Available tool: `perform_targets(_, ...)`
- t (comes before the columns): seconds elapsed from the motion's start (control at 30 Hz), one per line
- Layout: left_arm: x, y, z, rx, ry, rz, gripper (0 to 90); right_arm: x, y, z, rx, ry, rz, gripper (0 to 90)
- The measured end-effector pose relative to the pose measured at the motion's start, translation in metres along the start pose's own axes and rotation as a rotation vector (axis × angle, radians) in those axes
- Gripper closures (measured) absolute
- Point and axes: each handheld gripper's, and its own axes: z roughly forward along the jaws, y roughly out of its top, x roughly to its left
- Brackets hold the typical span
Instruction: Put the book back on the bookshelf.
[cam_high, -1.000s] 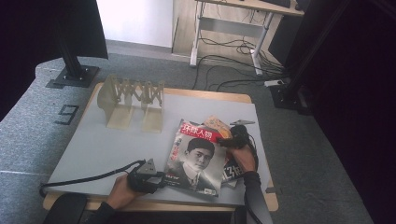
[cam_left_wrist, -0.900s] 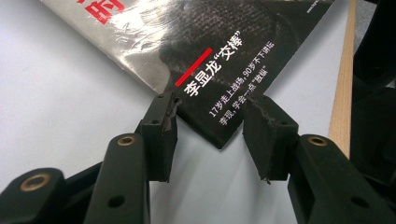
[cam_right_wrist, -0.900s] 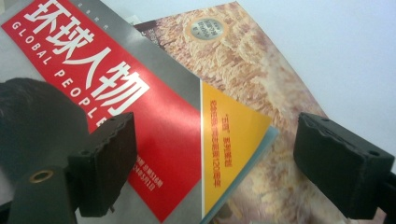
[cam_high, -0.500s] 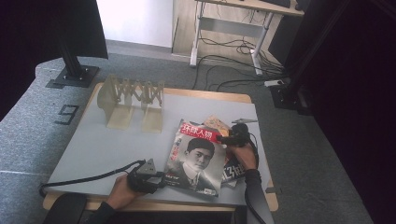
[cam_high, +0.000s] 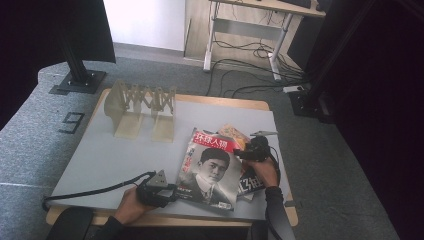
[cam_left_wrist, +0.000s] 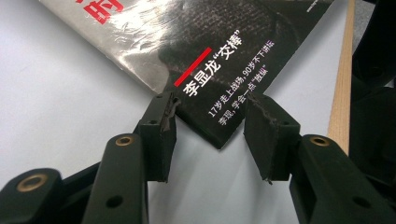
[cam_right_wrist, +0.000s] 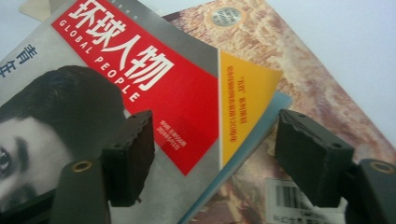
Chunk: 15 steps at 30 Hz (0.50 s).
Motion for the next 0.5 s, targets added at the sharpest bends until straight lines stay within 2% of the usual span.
perform_targets(0.23, -0.003, 0.002, 0.003, 0.002, 0.022, 0.022, 53.4, -0.001, 0.004, 0.001, 0.006, -0.011, -0.002, 31.7)
perform_targets(0.3, -0.003, 0.003, 0.003, 0.002, 0.022, 0.025, 53.2, -0.006, 0.005, 0.001, 0.007, -0.033, -0.003, 27.1)
perform_targets(0.43, -0.003, 0.003, 0.003, 0.004, 0.025, 0.023, 51.7, -0.022, 0.009, 0.004, 0.008, -0.067, 0.005, 12.2)
perform_targets(0.5, -0.002, 0.003, 0.003, 0.002, 0.023, 0.017, 50.4, -0.027, 0.011, 0.008, 0.015, -0.052, 0.011, 6.8)
